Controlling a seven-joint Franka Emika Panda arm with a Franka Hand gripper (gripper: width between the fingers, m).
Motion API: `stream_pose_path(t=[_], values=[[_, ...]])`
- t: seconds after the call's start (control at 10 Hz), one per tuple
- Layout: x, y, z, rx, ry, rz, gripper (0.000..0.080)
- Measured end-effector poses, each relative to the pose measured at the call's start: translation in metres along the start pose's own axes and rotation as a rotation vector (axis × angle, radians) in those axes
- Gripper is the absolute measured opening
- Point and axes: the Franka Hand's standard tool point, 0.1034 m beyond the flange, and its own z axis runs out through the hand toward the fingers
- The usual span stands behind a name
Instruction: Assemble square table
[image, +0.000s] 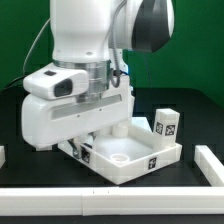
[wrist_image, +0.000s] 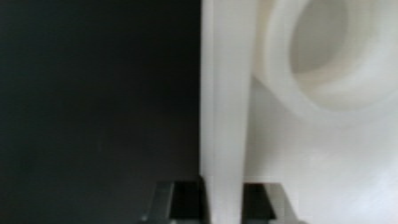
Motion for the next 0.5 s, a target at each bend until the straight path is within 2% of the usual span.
stream_pose_path(t=[0.1, 0.2, 0.5], values=[[0.0177, 0.0038, -0.0043, 0.006, 0.02, -0.163, 0.0057], [0.0258, 0.0061, -0.0035, 0.012, 0.037, -0.267, 0.0058], [0.0158, 0.0099, -0.0003, 0.003, 0.007, -0.402, 0.0057]])
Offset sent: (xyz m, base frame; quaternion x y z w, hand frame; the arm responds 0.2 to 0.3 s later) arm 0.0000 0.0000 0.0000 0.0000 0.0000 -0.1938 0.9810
